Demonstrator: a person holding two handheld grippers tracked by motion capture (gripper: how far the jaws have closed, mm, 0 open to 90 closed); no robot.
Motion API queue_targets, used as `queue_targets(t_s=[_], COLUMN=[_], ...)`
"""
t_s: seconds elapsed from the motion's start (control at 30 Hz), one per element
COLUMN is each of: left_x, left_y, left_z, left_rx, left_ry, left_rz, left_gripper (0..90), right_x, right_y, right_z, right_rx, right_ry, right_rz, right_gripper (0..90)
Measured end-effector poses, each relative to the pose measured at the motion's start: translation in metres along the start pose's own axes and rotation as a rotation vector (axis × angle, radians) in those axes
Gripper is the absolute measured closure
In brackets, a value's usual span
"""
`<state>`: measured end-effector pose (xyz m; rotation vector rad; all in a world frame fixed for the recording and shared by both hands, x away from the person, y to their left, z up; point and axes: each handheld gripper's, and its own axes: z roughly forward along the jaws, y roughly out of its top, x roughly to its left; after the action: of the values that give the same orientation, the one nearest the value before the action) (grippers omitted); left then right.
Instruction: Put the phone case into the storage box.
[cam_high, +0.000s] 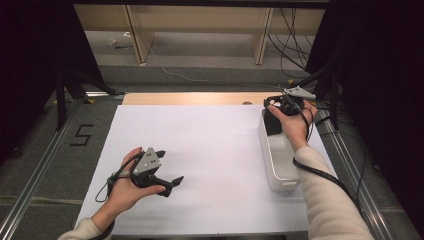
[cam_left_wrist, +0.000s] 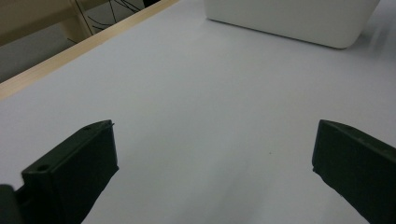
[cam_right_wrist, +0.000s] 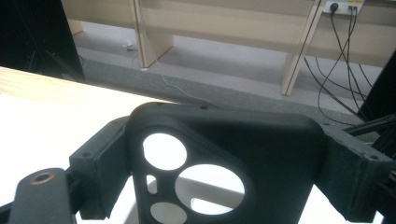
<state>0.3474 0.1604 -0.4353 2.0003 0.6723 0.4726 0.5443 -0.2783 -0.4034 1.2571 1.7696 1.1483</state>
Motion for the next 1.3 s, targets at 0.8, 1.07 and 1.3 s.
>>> queue_targets(t_s=[0.8, 1.07, 1.3], left_x=[0.0, 0.0, -0.001], left_y=[0.001, 0.001, 0.001], left_z=[0.0, 0.0, 0.0], left_rx=[-0.004, -0.005, -0.006], left_ry=[-0.001, -0.001, 0.0], left_rz=[-0.001, -0.001, -0.001], left_gripper=[0.0, 0.0, 0.0], right_x=[-0.002, -0.004, -0.005], right_y=[-0.002, -0.003, -0.001], right_z=[0.012, 0.015, 0.01], right_rx=[-0.012, -0.013, -0.029], right_ry=[0.013, -0.003, 0.003], right_rz=[-0.002, 0.005, 0.008], right_gripper=[9.7, 3.3, 0.6])
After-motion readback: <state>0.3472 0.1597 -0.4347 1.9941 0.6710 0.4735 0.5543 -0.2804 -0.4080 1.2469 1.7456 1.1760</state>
